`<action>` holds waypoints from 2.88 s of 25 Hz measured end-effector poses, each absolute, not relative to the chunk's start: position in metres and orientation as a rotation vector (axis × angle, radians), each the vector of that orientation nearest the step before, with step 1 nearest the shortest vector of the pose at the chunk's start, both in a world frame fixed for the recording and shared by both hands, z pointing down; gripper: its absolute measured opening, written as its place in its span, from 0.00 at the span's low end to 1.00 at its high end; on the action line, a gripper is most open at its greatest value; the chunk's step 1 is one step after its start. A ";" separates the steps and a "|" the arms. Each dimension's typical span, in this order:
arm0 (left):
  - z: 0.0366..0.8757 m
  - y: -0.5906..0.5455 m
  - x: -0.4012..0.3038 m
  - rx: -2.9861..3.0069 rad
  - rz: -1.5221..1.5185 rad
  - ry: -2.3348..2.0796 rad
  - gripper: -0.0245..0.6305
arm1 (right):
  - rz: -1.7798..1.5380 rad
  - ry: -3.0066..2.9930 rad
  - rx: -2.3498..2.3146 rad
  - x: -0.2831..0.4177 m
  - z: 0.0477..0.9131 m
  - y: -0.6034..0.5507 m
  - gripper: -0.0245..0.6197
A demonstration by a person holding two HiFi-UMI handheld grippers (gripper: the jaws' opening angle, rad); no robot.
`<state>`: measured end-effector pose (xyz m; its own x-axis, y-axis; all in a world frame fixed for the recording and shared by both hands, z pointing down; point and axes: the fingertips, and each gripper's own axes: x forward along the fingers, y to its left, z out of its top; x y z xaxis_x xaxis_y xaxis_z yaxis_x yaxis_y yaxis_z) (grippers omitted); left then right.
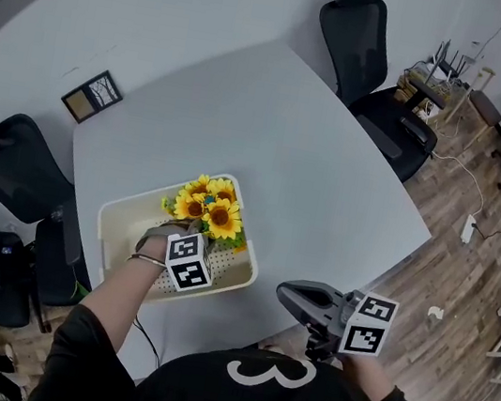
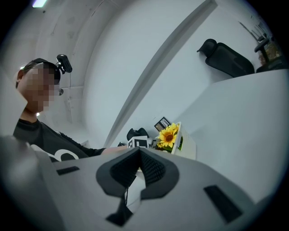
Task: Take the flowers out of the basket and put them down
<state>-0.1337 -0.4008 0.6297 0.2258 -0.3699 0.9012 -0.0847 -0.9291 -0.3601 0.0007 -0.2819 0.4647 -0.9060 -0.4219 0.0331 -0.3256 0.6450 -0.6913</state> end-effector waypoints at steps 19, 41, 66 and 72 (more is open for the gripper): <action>0.607 -0.384 -0.147 -2.195 -1.744 0.603 0.12 | -1.094 2.741 -0.601 0.006 0.456 -0.262 0.05; 0.490 -0.356 -0.127 -2.047 -1.538 0.863 0.13 | -0.939 2.824 -0.556 0.027 0.429 -0.197 0.05; 0.460 -0.333 0.042 -2.031 -1.334 0.613 0.13 | -0.755 2.688 -0.926 0.141 0.401 -0.133 0.05; 0.466 -0.336 0.081 -2.062 -1.306 0.532 0.13 | -0.740 2.624 -1.038 0.166 0.400 -0.124 0.05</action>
<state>0.0806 -0.3362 0.4660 0.4266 -0.6302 0.6487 -0.0029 -0.7182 -0.6958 0.1658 -0.1242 0.3998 -0.7250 -0.6884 -0.0222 -0.5755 0.6231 -0.5297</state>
